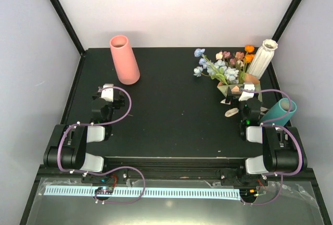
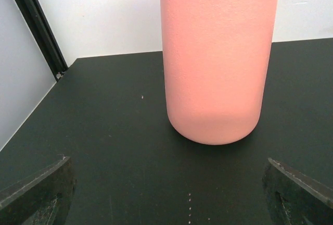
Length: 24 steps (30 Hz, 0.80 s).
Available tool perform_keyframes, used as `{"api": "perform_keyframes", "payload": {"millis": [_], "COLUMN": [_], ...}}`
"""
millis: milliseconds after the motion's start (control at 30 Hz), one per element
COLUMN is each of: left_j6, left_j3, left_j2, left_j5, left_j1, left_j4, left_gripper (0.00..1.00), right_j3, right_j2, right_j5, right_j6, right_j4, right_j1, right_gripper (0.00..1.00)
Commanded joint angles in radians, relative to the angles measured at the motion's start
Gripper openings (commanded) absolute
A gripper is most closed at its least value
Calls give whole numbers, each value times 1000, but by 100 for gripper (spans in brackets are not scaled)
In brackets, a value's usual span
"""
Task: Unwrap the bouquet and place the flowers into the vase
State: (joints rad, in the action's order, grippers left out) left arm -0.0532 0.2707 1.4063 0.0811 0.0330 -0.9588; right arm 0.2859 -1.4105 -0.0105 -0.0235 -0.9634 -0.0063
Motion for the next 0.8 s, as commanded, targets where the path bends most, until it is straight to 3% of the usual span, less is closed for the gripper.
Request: {"api": "perform_keyframes", "payload": {"millis": [0, 467, 600, 767], "left_j6": [-8, -8, -8, 28], "left_j3": [21, 15, 24, 99], "left_j2": [-12, -40, -117, -279], "left_j5": [-18, -17, -23, -18], "left_j1": [-4, -4, -4, -3], "left_j4": [-31, -28, 52, 362], "left_gripper": [99, 99, 99, 99], "right_j3": [7, 2, 32, 143], "right_j2": [9, 21, 95, 179], "right_j5": [4, -3, -13, -100], "right_j6": [14, 23, 27, 58], "right_j4": [-40, -35, 79, 309], "right_j1": [0, 0, -1, 5], "right_gripper": [100, 100, 100, 100]}}
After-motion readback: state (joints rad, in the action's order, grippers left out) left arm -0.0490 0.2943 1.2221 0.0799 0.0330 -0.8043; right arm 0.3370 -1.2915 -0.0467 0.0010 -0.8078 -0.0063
